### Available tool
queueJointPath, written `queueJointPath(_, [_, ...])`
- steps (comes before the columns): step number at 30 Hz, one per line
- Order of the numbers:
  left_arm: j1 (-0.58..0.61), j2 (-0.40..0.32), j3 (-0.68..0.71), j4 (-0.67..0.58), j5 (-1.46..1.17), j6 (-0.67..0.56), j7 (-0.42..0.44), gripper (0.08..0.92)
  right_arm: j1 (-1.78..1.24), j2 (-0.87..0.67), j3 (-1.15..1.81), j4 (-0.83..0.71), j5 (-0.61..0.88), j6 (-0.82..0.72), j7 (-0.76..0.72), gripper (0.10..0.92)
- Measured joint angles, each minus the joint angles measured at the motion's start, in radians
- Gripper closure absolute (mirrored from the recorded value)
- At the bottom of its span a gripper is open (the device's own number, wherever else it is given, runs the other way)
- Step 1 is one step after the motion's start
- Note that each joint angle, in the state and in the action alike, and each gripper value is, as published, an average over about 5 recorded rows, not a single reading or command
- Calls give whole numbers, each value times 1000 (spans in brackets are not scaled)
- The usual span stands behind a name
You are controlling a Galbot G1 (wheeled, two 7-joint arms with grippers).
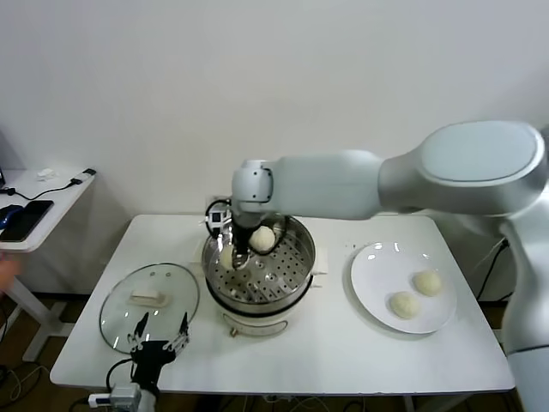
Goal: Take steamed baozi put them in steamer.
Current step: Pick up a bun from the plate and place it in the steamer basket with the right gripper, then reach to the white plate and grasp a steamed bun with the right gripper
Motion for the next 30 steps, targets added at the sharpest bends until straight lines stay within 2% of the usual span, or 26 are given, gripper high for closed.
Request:
queueJointPath(6, [0, 1, 0, 5, 0, -2, -1, 177, -45, 18, 10, -51, -20, 0, 6, 412])
queueJointPath(12, [1, 1, -1, 6, -1, -4, -2, 177, -53, 17, 22, -64, -29, 17, -7, 262])
queueJointPath(15, [3, 1, -2, 2, -1, -4, -2, 177, -38, 7, 20, -57, -28, 31, -26, 214])
queueJointPath(23, [16, 0, -2, -16, 0, -4, -2, 177, 89, -82, -27, 15, 4, 107, -121, 203])
queueJointPath(30, [24, -1, 0, -29, 1, -4, -2, 177, 251, -271, -119, 128, -15, 191, -230, 203])
